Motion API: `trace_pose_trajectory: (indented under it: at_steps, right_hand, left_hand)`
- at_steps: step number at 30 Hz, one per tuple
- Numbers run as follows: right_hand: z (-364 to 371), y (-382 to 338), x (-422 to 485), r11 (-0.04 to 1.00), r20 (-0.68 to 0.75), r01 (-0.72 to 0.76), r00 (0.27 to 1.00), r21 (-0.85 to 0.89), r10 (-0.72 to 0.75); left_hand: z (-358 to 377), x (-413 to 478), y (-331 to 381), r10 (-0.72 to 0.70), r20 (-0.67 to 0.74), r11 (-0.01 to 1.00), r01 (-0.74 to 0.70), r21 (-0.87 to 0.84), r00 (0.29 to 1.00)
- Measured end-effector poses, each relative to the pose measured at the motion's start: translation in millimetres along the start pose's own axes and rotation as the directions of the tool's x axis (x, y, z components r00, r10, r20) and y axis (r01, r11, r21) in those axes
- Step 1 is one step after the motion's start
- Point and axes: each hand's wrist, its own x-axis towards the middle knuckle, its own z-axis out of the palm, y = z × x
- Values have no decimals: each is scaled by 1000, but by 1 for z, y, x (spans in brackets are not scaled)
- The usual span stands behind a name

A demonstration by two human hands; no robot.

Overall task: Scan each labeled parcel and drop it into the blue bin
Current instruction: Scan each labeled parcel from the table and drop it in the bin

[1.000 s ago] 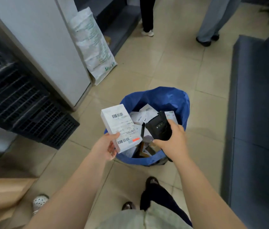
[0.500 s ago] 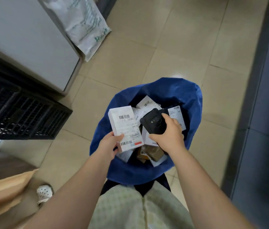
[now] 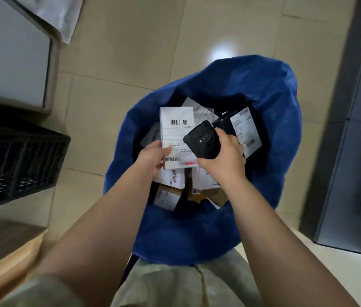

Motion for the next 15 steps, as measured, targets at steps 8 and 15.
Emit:
trace_pose_trajectory:
  at_steps: [8,15]
  right_hand:
    - [25,0,-1,998,10,-54,998,-30,54]
    - [-8,-45,-46,991,-28,0,1000,-137,-4]
  left_hand:
    - [-14,8,-11,207,-78,978,-205,35,975]
    - [-36,-61,12,641,89,540,-531,653,762]
